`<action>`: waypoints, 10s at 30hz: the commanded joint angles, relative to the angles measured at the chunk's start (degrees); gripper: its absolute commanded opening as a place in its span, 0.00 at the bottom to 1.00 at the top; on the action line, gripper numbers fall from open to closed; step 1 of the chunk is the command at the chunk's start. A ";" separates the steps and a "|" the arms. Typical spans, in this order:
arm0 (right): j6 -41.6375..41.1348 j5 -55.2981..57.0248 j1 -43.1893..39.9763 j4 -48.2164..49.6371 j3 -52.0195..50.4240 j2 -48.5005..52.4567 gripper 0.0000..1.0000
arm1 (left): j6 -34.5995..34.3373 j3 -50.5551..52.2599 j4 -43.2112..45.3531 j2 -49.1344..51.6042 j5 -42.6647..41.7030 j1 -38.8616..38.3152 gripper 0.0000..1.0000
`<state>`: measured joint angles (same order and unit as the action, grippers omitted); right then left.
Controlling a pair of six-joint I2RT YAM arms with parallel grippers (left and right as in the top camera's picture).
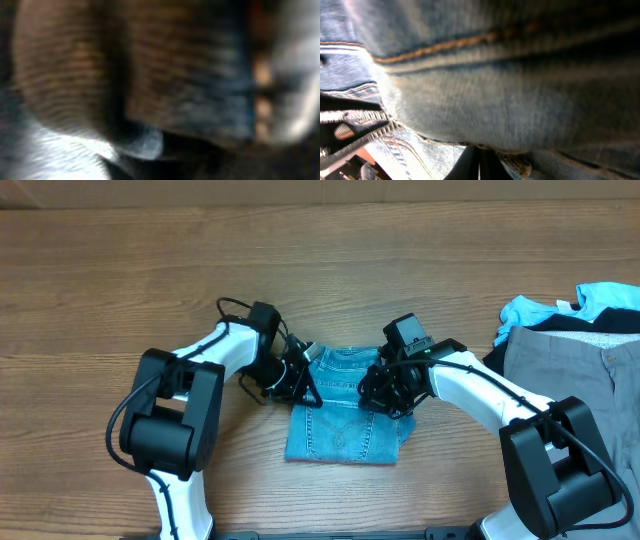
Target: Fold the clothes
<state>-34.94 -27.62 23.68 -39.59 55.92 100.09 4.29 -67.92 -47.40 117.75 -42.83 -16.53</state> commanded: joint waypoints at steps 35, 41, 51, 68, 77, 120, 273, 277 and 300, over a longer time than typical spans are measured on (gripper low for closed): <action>8.41 0.61 -5.75 -19.58 15.08 -13.68 0.04 | -21.00 -21.49 5.92 -3.54 15.45 40.04 0.04; 8.41 0.61 -5.75 -20.00 15.08 -13.68 0.04 | -25.18 -21.49 9.44 3.02 15.65 45.53 0.04; 8.41 0.63 -5.75 -20.35 15.08 -13.68 0.04 | -41.16 -21.49 14.16 6.21 16.46 50.69 0.04; 8.39 1.03 -5.75 -20.83 15.08 -13.68 0.04 | -41.05 -21.51 16.68 6.16 6.32 49.29 0.82; 8.41 1.05 -5.75 -21.11 15.08 -13.68 0.05 | -22.25 -21.51 0.94 -2.38 15.41 50.29 0.89; 8.17 1.01 -5.75 -17.70 15.08 -13.66 0.07 | -13.68 -25.59 11.39 9.11 23.54 37.07 0.18; 24.24 22.58 -20.55 27.71 -52.28 -99.93 1.00 | -3.87 -32.41 -47.52 -60.48 26.71 31.85 1.00; 24.24 22.58 -20.55 27.71 -52.28 -99.93 1.00 | -3.87 -32.41 -47.50 -60.48 26.71 31.85 1.00; 24.24 22.58 -20.55 27.71 -52.28 -99.93 1.00 | -2.56 -0.94 -8.50 -80.30 32.17 19.89 1.00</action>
<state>-10.50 -4.69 3.40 -12.05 3.95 0.84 1.48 -77.49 -60.62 42.17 -10.44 3.92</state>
